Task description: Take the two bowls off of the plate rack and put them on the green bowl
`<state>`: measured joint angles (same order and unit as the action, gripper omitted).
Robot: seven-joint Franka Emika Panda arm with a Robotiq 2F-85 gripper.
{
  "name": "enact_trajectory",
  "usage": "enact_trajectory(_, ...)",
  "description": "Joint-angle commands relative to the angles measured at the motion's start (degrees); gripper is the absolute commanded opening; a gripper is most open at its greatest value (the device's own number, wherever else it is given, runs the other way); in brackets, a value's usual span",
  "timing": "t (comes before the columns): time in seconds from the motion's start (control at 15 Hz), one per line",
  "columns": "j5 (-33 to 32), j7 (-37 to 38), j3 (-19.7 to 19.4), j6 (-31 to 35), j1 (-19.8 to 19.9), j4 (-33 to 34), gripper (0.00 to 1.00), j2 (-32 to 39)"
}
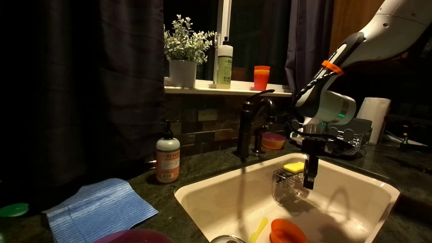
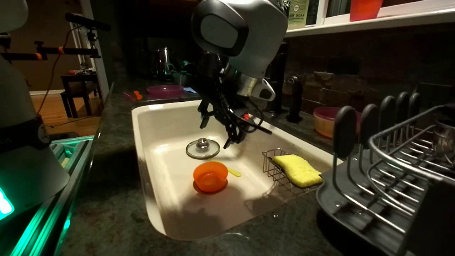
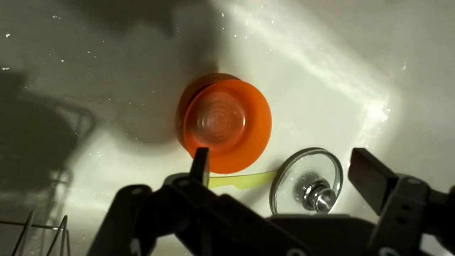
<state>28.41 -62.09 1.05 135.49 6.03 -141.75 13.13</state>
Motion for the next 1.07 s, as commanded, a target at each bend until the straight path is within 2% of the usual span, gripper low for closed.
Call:
enact_trajectory(0.0,-1.2,-3.2,1.6,5.2,0.6,1.8,1.0,6.5)
enact_trajectory(0.53,-2.7,-5.8,6.1,13.7,4.1,6.3,1.0,16.7)
enact_trajectory(1.0,-5.0,-4.5,9.5,18.9,7.5,9.7,1.0,23.7)
